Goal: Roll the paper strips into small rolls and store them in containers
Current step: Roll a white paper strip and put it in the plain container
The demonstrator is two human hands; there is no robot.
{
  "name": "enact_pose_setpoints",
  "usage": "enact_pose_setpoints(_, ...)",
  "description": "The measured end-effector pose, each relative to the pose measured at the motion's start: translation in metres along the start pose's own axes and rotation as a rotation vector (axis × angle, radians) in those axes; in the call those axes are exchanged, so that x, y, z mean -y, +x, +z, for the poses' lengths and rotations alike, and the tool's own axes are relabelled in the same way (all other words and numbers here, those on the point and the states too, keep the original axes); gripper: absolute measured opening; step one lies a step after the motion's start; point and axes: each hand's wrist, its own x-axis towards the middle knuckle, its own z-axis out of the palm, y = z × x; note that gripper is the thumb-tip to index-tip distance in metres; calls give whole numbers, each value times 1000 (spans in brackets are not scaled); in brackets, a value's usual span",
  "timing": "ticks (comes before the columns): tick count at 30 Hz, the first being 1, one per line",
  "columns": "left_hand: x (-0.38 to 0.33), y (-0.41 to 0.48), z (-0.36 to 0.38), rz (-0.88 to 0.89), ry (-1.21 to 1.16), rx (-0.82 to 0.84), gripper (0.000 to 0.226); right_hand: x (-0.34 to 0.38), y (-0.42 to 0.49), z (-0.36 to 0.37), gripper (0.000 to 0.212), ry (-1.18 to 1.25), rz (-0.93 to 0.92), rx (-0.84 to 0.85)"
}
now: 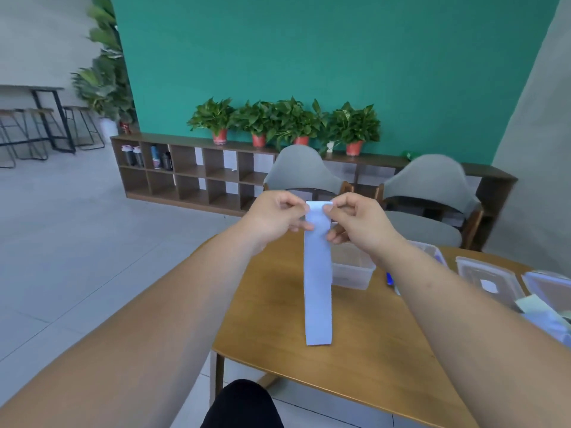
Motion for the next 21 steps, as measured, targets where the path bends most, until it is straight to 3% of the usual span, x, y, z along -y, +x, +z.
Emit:
enact_pose_setpoints(9,10,24,-34,256,142,-224,10,-6,46,50,6,-51,-201,-132)
enact_pose_setpoints(12,62,14,-29,181,215,-192,12,-44,32,63,5,-209,-136,-104)
enact_pose_setpoints(17,176,-40,5,-56,526,-11,10,-157,-25,83,14,-472,85,136)
enact_pose_setpoints(21,211,-67,22,5,592,2,10,-187,-59,91,8,-457,34,132)
